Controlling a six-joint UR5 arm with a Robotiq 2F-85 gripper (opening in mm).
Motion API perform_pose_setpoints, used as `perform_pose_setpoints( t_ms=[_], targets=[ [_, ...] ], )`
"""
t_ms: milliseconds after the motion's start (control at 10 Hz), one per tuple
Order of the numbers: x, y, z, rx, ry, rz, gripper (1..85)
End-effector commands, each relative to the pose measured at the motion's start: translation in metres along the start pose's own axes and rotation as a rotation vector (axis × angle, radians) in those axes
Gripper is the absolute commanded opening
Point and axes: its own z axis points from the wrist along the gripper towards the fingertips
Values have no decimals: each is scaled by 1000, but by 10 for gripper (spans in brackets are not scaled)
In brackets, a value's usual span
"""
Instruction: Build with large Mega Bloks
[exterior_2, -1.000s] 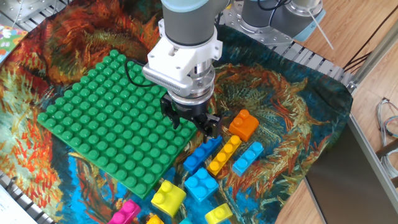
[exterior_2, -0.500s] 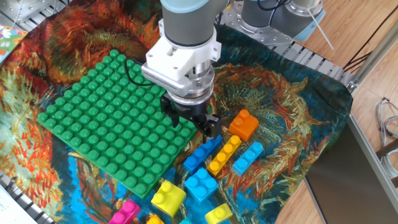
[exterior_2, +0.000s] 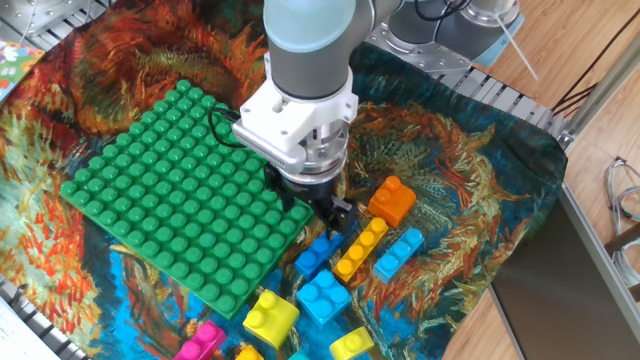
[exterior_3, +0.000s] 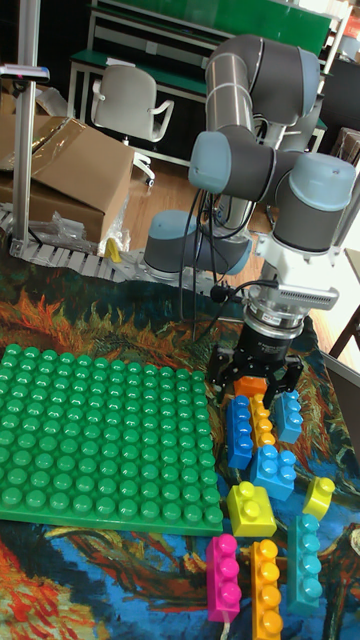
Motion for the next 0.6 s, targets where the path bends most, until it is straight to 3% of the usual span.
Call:
perform_pose_setpoints(
  t_ms=[0, 200, 300, 500],
  targets=[
    [2, 0, -2, -20, 0, -4, 733],
    [4, 5, -2, -37, 8, 1, 733],
    [4, 4, -1, -28, 8, 5, 733],
    [9, 17, 10, -34, 3, 31, 730]
  ],
)
